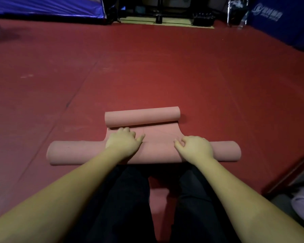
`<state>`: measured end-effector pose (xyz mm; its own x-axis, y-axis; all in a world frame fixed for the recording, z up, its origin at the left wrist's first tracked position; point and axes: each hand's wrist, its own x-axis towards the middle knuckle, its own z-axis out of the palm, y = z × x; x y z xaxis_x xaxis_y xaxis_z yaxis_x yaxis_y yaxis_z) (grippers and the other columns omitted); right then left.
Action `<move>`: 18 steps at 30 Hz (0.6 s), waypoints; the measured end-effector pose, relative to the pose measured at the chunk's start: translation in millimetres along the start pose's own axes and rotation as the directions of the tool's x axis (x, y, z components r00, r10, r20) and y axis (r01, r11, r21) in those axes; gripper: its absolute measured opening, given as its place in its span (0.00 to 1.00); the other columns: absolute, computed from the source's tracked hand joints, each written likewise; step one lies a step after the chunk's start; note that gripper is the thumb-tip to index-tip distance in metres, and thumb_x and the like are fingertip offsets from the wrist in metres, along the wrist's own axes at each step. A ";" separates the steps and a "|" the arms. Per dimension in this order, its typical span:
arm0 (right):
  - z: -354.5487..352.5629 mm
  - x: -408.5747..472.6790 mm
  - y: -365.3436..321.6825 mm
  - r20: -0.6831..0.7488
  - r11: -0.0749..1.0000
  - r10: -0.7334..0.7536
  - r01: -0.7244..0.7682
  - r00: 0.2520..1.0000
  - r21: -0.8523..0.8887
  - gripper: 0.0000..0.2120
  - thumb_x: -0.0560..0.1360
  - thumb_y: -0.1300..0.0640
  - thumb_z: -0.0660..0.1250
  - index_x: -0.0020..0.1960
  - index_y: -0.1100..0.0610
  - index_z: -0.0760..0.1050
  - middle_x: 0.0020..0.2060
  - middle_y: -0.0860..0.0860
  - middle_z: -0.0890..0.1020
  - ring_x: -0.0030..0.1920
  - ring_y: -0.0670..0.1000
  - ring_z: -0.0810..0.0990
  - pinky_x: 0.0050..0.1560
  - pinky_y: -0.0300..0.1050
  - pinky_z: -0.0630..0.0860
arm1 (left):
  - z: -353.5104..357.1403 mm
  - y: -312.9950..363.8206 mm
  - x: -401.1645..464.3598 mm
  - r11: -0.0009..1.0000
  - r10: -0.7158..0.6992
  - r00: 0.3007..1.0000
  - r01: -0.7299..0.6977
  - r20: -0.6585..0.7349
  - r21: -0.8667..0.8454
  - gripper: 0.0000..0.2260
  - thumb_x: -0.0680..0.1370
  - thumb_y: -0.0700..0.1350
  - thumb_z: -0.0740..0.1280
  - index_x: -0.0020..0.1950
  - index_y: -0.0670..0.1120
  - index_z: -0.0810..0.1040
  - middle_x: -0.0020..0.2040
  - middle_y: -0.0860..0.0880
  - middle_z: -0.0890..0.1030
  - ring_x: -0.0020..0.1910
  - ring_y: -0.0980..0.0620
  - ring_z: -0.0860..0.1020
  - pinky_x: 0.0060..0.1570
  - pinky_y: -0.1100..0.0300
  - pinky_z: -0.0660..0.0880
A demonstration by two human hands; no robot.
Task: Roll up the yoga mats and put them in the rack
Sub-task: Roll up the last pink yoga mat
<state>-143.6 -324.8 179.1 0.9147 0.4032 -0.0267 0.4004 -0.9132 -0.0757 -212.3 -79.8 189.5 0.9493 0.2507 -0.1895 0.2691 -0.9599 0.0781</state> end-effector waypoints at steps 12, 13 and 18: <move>-33.3 33.5 -8.1 0.291 0.999 0.029 -0.033 0.956 0.010 0.32 0.78 0.36 0.49 0.61 0.57 0.79 0.62 0.60 0.79 0.60 0.60 0.78 0.56 0.50 0.73 | -2.1 -7.5 -22.1 0.987 0.148 0.958 -0.127 -0.245 0.101 0.32 0.77 0.65 0.42 0.48 0.47 0.79 0.51 0.45 0.81 0.53 0.41 0.78 0.46 0.49 0.71; -41.3 36.2 -7.8 0.325 0.999 0.028 -0.035 0.945 0.014 0.33 0.79 0.36 0.49 0.64 0.58 0.77 0.64 0.60 0.77 0.62 0.60 0.77 0.59 0.51 0.72 | -9.9 -7.2 -21.3 0.987 0.153 0.952 -0.133 -0.266 0.092 0.30 0.79 0.65 0.44 0.48 0.47 0.80 0.51 0.44 0.81 0.52 0.40 0.79 0.46 0.50 0.72; -69.0 39.6 -2.7 0.569 0.997 0.014 -0.054 0.822 0.054 0.33 0.81 0.37 0.51 0.74 0.60 0.68 0.75 0.58 0.66 0.73 0.58 0.67 0.71 0.51 0.62 | -30.3 -4.3 -22.0 0.991 0.126 0.985 -0.130 -0.117 -0.030 0.24 0.83 0.61 0.48 0.49 0.49 0.77 0.55 0.41 0.81 0.55 0.38 0.78 0.47 0.50 0.70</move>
<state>-104.7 -310.4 247.1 0.7263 0.3526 -0.5900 0.3472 -0.9290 -0.1278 -229.4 -77.3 222.9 0.9880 0.1410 -0.0624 0.1482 -0.9801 0.1318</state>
